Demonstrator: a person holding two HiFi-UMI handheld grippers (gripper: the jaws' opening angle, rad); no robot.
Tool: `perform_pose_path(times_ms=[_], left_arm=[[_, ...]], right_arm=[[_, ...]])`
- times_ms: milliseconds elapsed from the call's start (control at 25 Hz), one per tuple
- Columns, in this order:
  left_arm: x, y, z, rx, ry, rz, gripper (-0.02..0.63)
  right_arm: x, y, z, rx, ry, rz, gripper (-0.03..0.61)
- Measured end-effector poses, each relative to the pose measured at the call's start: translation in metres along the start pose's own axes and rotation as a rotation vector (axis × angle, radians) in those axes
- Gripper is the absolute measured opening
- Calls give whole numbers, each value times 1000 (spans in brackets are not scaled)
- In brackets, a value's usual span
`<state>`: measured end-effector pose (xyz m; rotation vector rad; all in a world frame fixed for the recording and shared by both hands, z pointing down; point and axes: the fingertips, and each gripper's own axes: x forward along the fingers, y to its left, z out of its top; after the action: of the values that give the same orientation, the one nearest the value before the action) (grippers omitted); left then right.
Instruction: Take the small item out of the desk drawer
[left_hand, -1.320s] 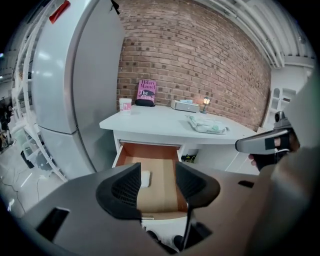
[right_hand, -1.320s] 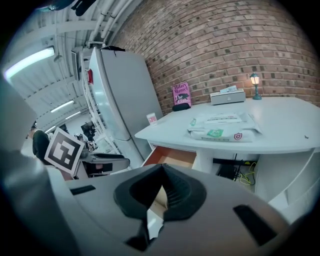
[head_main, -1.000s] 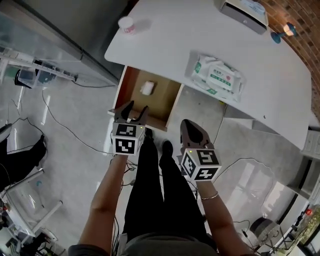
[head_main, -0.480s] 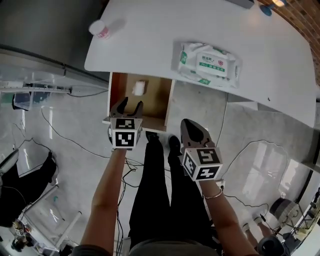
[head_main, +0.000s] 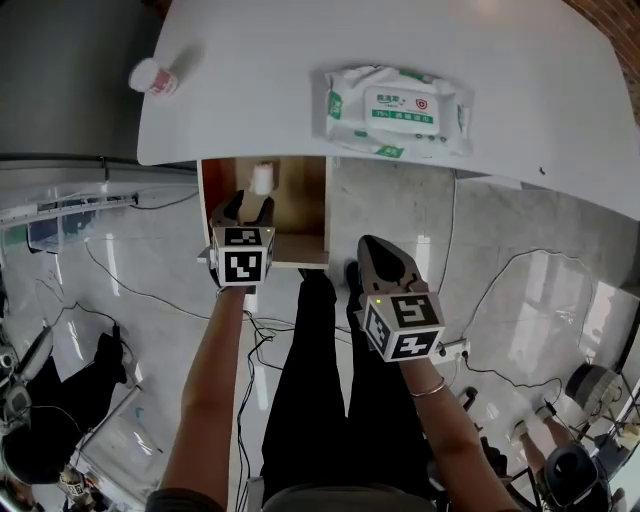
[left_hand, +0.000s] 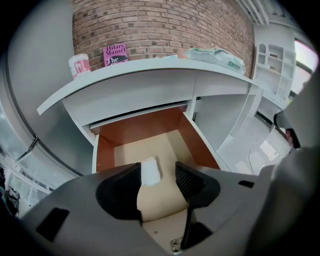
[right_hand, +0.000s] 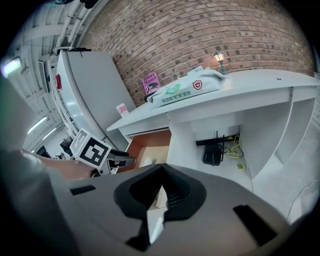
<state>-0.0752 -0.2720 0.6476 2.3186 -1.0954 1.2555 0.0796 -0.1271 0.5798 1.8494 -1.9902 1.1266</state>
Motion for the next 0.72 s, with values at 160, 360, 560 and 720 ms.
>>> perform_pose_path(times_ms=[160, 360, 560, 720], left_arm=[[15, 0, -5, 30, 52, -11, 206], [35, 5, -9, 52, 95, -12, 209], [53, 6, -15, 67, 137, -13, 213], [65, 13, -21, 74, 168, -3, 213]], right_arm=[[1, -9, -5, 35, 0, -27, 6], [2, -19, -9, 85, -10, -57, 6], [4, -30, -15, 116, -8, -83, 6], [7, -34, -18, 138, -9, -97, 6]])
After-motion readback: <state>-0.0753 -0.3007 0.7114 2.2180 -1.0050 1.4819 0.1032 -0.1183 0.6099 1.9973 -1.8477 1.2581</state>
